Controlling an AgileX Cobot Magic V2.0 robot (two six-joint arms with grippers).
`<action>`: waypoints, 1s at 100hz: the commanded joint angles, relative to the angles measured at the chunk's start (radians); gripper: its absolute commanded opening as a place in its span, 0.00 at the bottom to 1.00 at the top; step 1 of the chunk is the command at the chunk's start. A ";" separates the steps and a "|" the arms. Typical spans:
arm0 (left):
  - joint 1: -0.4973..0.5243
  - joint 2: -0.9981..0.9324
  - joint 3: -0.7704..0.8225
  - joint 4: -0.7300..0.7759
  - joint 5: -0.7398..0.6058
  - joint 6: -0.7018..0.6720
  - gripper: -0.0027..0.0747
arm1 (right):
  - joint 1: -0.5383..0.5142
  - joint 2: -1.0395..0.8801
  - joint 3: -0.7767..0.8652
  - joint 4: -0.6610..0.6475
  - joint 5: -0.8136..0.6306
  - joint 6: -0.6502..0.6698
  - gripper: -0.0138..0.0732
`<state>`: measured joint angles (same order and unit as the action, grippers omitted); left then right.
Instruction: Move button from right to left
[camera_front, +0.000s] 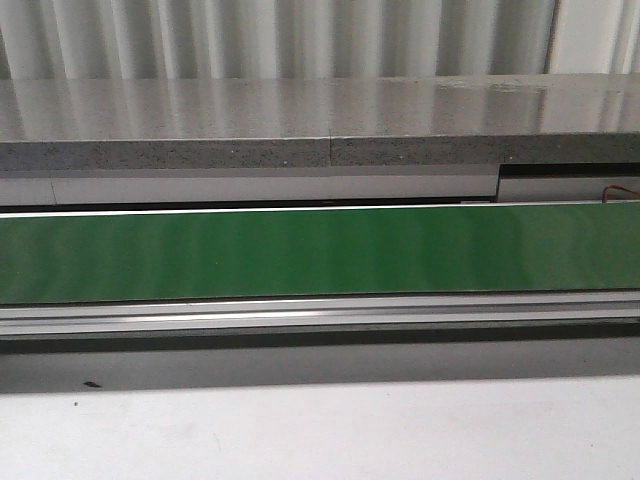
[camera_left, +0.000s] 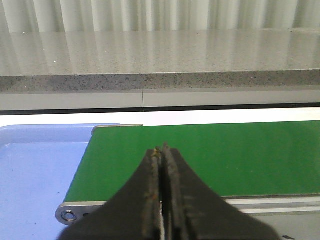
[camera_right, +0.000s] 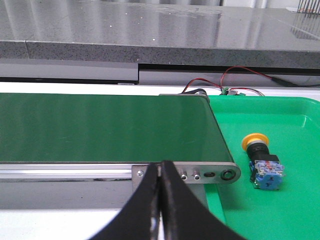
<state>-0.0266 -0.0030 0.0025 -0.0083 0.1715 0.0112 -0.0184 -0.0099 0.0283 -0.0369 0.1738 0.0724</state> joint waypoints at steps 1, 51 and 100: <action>-0.002 -0.033 0.040 -0.002 -0.084 -0.011 0.01 | -0.008 -0.020 -0.022 -0.011 -0.076 0.000 0.08; -0.002 -0.033 0.040 -0.002 -0.084 -0.011 0.01 | -0.008 -0.020 -0.022 -0.011 -0.076 0.000 0.08; -0.002 -0.033 0.040 -0.002 -0.084 -0.011 0.01 | -0.008 0.010 -0.098 -0.011 -0.027 0.000 0.08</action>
<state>-0.0266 -0.0030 0.0025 -0.0083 0.1715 0.0112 -0.0184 -0.0099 0.0047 -0.0369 0.2058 0.0724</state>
